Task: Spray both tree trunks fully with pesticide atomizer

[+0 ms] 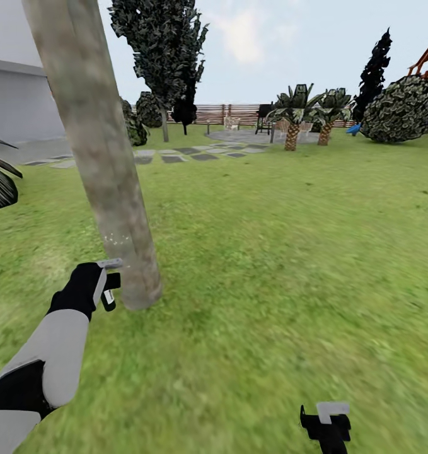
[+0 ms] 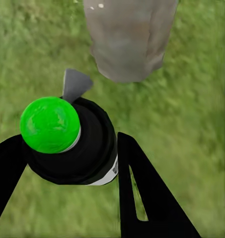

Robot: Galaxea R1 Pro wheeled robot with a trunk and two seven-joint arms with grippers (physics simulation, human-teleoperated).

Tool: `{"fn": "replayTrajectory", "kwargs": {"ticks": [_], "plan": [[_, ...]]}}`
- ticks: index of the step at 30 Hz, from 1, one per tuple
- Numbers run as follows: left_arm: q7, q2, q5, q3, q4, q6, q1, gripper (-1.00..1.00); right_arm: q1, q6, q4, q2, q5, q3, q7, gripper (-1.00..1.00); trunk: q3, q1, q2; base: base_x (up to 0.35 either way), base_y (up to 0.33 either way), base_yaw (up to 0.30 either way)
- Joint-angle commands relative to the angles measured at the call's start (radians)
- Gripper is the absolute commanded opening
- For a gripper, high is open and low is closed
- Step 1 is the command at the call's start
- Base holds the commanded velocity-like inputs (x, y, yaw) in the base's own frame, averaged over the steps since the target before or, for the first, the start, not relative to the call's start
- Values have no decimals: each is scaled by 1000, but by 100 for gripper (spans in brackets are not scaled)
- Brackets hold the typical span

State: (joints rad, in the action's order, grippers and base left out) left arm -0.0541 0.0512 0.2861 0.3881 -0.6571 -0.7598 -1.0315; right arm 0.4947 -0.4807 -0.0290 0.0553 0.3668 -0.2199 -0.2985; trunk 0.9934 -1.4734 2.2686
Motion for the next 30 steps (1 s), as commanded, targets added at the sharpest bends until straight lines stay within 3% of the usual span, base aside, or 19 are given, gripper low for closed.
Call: {"fn": "replayTrajectory", "kwargs": {"ticks": [1, 5, 8, 10, 20, 23, 26, 30], "plan": [[-3, 0, -2, 2, -1, -5, -1, -100, 1, -2, 1, 0, 11, -7, -4, 100, 1, 0, 0, 143, -271, 47], [-4, 17, 2, 7, 4, -2, 16, -100, 1, -2, 1, -1, 10, -7, -4, 100, 1, 0, 0, 151, -243, 217], [-4, 56, 0, 9, 1, 6, 53, -100, 1, -2, 1, -2, 11, -7, -4, 100, 1, 0, 0, 223, -95, 271], [-5, 64, 2, 7, 7, 9, 61, -100, 1, -2, 1, -1, 11, -7, -4, 100, 1, 0, 0, 72, -7, 276], [-8, 43, -2, 7, 15, 22, 116, -100, 1, -2, 2, -1, 11, -7, -4, 100, 1, 0, 0, 5, -1, 147], [-13, 23, -3, -2, 16, 107, 173, -100, 1, -2, 2, 0, 11, -7, -4, 100, 1, 0, 0, 0, 0, 1], [-13, 22, -4, -2, 16, 133, 213, -100, 1, -2, 2, 0, 11, -7, -4, 100, 1, 0, 0, 26, -12, 0], [-14, 24, -6, 0, 16, 137, 224, -100, 1, -2, 3, 0, 11, -7, -4, 100, 1, 0, 0, 213, -130, 0]]}}
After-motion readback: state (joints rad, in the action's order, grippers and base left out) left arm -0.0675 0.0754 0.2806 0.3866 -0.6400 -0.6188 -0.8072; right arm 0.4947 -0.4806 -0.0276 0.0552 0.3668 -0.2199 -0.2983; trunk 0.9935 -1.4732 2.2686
